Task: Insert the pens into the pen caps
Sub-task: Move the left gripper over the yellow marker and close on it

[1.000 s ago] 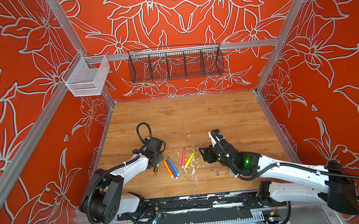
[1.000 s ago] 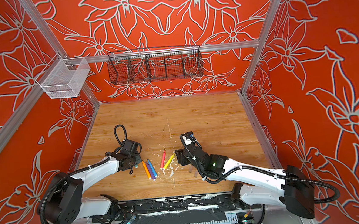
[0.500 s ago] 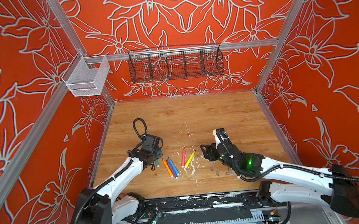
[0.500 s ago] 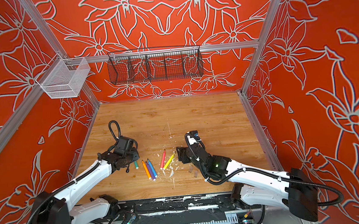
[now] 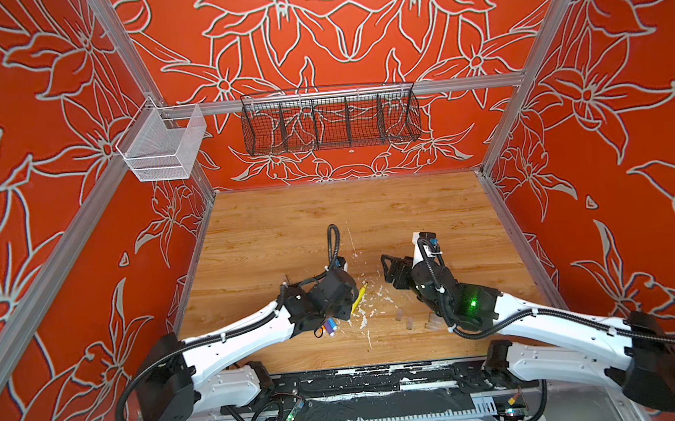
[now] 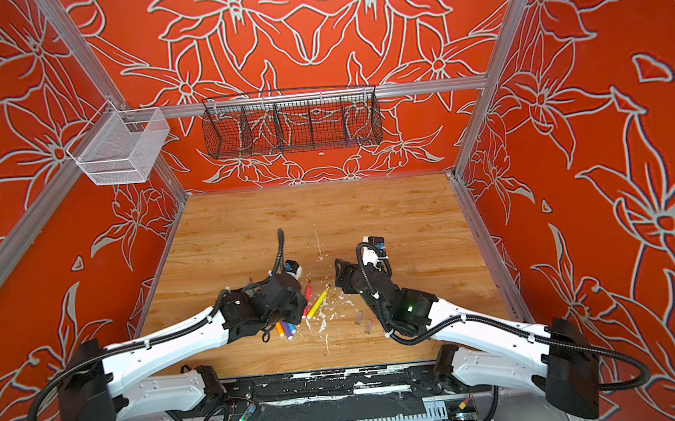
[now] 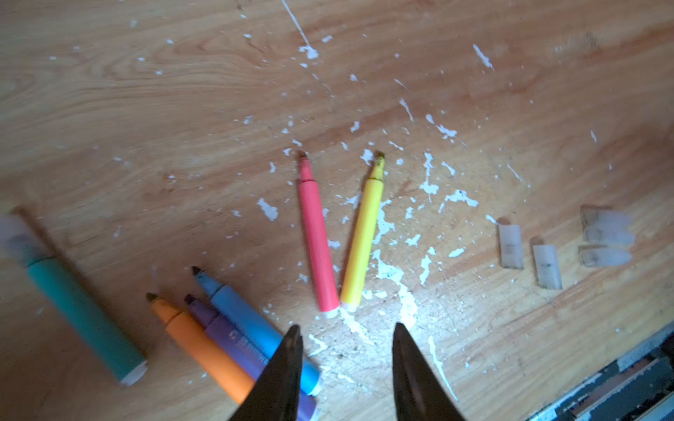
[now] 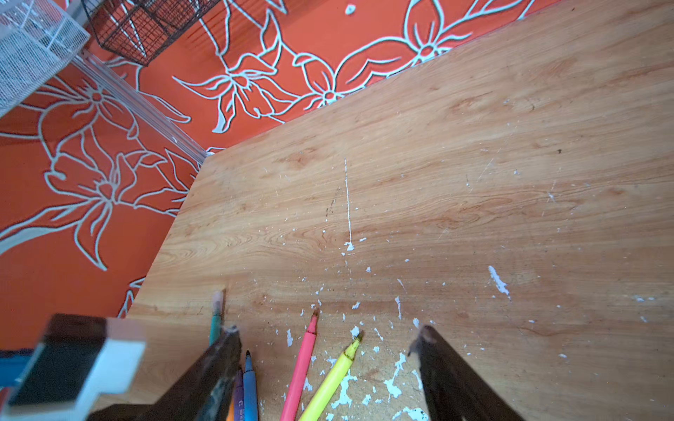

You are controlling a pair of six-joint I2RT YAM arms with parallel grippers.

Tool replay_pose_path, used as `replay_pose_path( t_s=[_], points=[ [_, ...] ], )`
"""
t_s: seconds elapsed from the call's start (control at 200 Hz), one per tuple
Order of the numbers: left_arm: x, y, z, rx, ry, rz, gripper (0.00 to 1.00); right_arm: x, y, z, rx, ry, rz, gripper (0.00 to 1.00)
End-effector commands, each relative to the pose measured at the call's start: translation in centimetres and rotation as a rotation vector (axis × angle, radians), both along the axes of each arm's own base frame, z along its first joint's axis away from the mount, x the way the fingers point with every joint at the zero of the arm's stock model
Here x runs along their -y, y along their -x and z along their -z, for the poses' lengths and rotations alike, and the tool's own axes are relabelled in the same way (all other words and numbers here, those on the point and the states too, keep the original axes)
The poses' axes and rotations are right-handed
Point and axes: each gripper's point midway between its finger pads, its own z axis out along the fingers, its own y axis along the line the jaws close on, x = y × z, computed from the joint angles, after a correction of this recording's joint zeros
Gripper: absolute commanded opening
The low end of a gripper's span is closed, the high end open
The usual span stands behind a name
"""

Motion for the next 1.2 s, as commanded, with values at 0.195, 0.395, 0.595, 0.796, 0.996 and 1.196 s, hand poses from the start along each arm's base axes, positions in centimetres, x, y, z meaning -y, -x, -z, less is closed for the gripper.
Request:
replay_pose_path(
  t_s=[0.195, 0.395, 0.595, 0.796, 0.996, 1.196],
  points=[
    [3.3, -1.2, 3.2, -0.039, -0.072, 0.064, 0.38, 3.4, 0.0, 1.4, -0.041, 0.014, 0.082, 0.77],
    [3.1, -1.6, 5.9, -0.087, -0.155, 0.037, 0.36, 3.9, 0.2, 2.3, -0.067, 0.031, 0.074, 0.76],
    [3.1, -1.3, 8.3, -0.138, -0.193, 0.028, 0.31, 4.1, 0.4, 2.9, -0.087, 0.049, 0.072, 0.75],
    [2.3, -1.1, 9.6, -0.171, -0.248, -0.001, 0.2, 4.2, 0.5, 2.9, -0.092, 0.049, 0.068, 0.74],
    [2.2, -0.9, 10.2, -0.191, -0.257, -0.01, 0.09, 4.1, 0.5, 3.1, -0.099, 0.05, 0.059, 0.73],
    [3.1, -1.2, 7.2, -0.154, -0.167, 0.0, 0.0, 2.9, 0.8, 2.7, -0.1, 0.017, -0.004, 0.72]
  ],
)
